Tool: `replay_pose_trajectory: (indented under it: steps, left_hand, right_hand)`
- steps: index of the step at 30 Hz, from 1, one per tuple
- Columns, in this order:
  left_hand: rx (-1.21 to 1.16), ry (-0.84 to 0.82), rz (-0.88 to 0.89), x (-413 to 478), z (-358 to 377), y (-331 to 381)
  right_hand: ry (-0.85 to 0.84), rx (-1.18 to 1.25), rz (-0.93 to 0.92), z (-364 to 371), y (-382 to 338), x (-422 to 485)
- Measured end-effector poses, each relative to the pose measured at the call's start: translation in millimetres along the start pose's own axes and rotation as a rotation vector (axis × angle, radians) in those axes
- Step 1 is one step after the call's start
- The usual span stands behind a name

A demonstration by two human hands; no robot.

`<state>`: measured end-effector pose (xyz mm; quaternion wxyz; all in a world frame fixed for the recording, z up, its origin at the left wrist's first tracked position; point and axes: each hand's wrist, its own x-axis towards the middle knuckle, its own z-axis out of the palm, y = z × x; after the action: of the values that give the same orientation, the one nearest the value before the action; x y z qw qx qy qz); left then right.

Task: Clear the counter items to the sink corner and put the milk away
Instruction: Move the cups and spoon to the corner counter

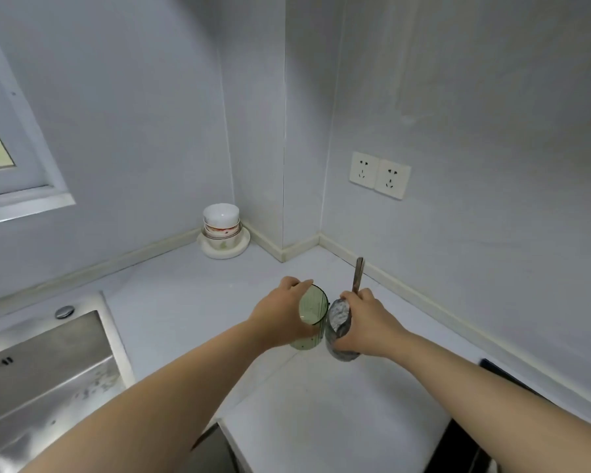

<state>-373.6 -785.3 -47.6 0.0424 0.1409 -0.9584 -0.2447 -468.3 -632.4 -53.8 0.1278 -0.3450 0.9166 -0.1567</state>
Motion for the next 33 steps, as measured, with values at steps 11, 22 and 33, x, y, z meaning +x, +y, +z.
replay_pose_trajectory:
  steps: [11,22,33]
  left_hand:
    - [0.046,-0.168,0.034,129,5,-91]
    - [0.09,-0.18,0.03,234,34,-161]
    - [0.057,-0.167,0.083,339,60,-150]
  right_hand:
    - [-0.023,0.088,0.158,37,-6,136]
    - [-0.001,0.123,0.411,57,13,245]
    - [0.053,0.132,0.527,55,39,315]
